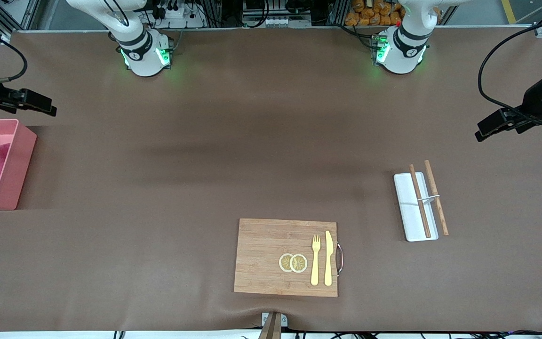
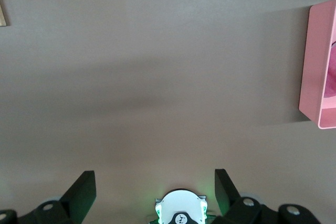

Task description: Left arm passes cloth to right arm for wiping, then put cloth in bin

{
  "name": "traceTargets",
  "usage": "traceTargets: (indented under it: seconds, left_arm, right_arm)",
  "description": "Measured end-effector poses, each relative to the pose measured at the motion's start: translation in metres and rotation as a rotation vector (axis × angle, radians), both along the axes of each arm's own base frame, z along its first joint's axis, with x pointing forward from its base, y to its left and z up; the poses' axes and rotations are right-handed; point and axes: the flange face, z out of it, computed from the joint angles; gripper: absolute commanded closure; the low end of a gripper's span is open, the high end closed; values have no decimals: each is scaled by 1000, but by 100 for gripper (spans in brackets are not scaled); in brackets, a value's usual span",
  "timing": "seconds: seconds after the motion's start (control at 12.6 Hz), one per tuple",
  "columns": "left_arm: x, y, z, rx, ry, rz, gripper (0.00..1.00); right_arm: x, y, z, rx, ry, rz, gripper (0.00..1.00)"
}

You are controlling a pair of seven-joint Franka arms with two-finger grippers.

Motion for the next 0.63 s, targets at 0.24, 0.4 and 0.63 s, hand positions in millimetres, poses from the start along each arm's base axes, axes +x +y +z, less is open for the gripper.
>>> traceTargets:
  seconds: [0.24, 0.4, 0.63]
  left_arm:
    - [3, -2, 2, -2, -10, -5, 0]
    - [3, -1, 5, 3, -18, -10, 0]
    - [2, 1, 4, 16, -6, -16, 0]
  right_arm:
    - [-1, -11, 9, 4, -21, 6, 0]
    - [-1, -11, 13, 4, -30, 8, 0]
    - [-1, -12, 16, 4, -39, 9, 0]
